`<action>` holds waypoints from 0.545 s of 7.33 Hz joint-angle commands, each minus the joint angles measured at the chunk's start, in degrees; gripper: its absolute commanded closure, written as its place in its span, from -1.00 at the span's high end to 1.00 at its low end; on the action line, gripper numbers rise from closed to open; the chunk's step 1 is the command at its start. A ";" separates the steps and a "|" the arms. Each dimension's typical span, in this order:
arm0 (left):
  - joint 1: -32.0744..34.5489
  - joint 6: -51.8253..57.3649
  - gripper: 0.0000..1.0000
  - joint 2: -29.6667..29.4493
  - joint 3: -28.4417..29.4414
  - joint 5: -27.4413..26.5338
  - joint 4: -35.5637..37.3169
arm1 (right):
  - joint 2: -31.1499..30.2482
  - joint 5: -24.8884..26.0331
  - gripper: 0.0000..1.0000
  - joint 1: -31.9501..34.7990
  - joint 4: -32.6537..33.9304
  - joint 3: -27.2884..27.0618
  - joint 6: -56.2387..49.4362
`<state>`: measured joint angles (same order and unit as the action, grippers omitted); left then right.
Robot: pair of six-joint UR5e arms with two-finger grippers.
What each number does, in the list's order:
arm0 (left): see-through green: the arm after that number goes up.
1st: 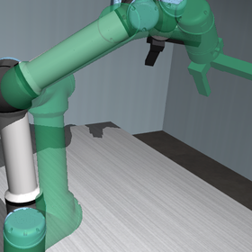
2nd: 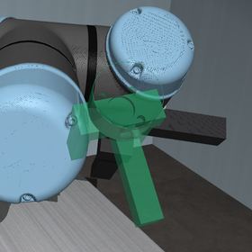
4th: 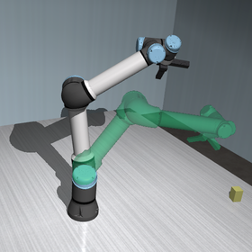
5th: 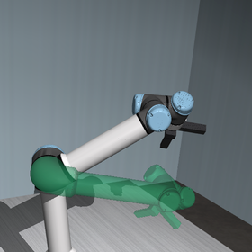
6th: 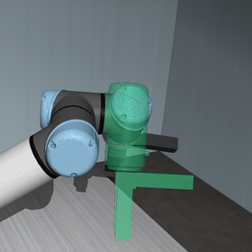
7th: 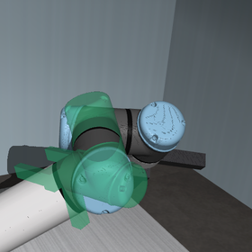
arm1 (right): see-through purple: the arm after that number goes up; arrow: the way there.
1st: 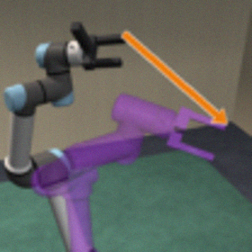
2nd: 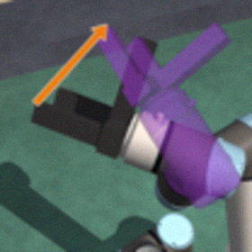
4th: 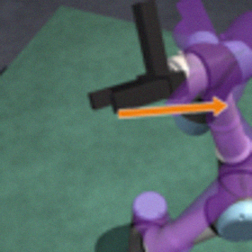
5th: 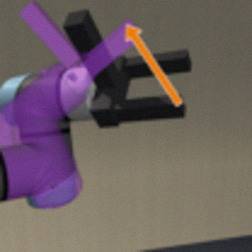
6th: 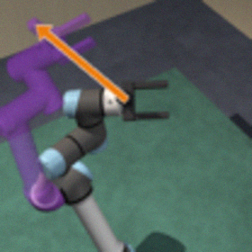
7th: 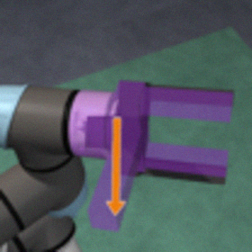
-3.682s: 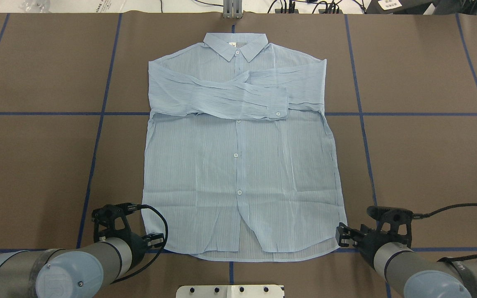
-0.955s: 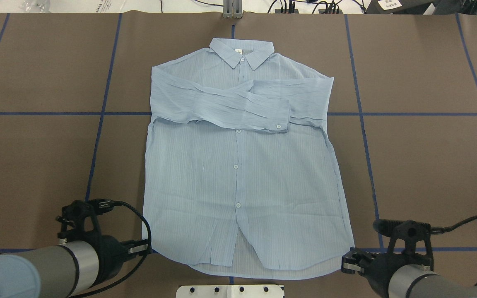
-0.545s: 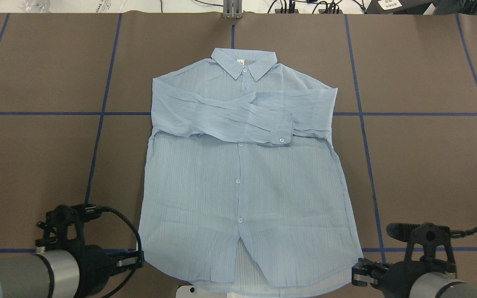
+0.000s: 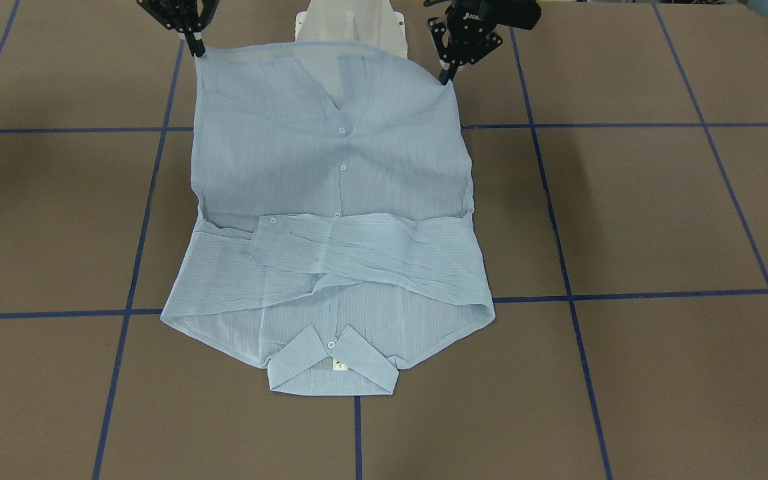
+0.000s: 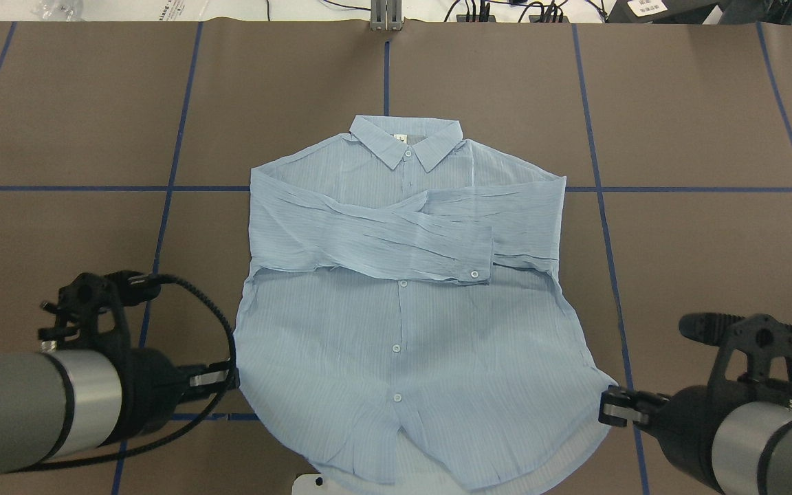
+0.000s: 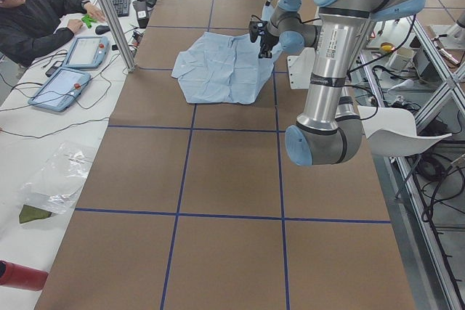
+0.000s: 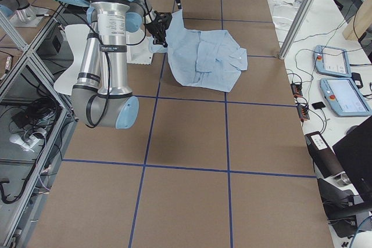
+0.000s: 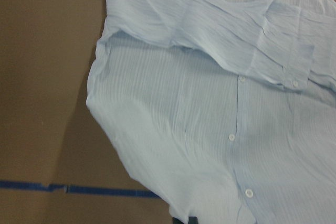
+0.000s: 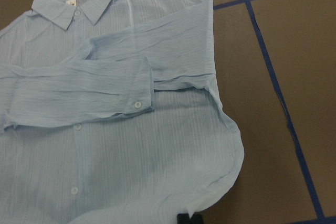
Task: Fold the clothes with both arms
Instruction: 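Lift the hem with both grippers and carry it toward the collar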
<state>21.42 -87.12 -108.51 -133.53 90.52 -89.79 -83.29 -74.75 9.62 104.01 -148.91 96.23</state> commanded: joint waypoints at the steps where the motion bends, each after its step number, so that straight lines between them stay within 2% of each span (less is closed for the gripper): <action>1: 9.05 5.00 -1.00 -4.85 6.25 0.01 -0.03 | 8.81 0.22 -1.00 8.63 0.14 7.20 -1.21; 2: 10.56 6.07 -1.00 -7.31 10.71 -0.51 -0.12 | 14.59 0.57 -1.00 11.27 0.05 14.63 -2.61; 4: 11.28 8.09 -1.00 -10.83 16.88 -3.23 -0.99 | 18.77 0.66 -1.00 16.19 -0.56 19.79 -8.39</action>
<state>31.99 -80.58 -117.11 -120.34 88.96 -90.26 -67.45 -74.09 22.49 103.85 -132.58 91.80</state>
